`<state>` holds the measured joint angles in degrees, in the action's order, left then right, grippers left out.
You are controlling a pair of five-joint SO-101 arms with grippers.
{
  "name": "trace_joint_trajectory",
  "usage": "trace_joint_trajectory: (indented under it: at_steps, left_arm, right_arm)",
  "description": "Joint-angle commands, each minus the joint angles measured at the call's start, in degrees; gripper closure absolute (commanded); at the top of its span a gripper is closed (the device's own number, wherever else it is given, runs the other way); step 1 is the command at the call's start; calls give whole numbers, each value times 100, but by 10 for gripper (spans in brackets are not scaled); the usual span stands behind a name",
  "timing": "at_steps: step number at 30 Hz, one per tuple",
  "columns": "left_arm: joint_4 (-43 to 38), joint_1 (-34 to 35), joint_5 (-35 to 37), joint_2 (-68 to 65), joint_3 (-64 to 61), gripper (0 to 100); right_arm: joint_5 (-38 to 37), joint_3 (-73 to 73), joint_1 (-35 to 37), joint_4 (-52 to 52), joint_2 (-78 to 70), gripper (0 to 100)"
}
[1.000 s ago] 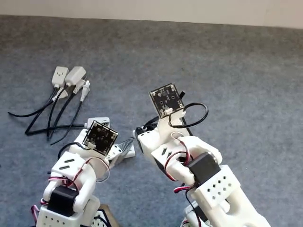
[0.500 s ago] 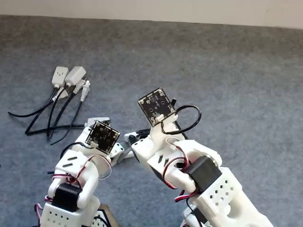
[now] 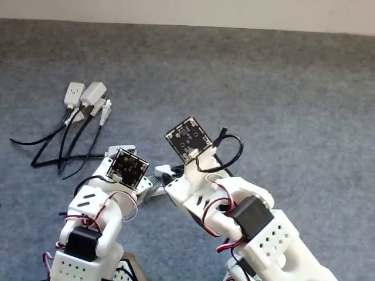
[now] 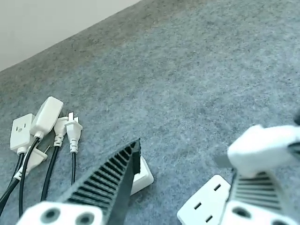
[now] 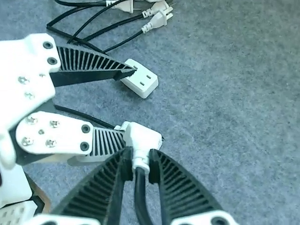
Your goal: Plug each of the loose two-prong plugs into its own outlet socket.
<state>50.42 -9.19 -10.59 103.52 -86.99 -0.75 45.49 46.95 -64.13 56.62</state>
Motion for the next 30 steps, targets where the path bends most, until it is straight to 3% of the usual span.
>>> trace_joint_trajectory:
  at_steps: [1, 10, 15, 21, 25, 30]
  left_arm:
    - [-97, 75, -26, 40, 145, 701]
    - [1081, 84, -35, 66, 224, 701]
    - [2022, 743, -35, 40, 954, 701]
    - [1767, 2114, -404, -796, 1745, 701]
    - [1530, 2580, -624, -2607, 2475, 701]
    - [1582, 3020, -1521, -4892, 3626, 701]
  right_arm:
    - [-123, -31, -84, -101, -31, 994]
    - [-290, -602, -813, -391, -708, 994]
    - [-220, -1851, -840, -1182, -2123, 994]
    - [-53, -3538, -655, -2018, -3424, 994]
    - [-1407, -4426, -321, -2378, -4242, 994]
    - [-4220, -5086, -154, -2369, -4831, 994]
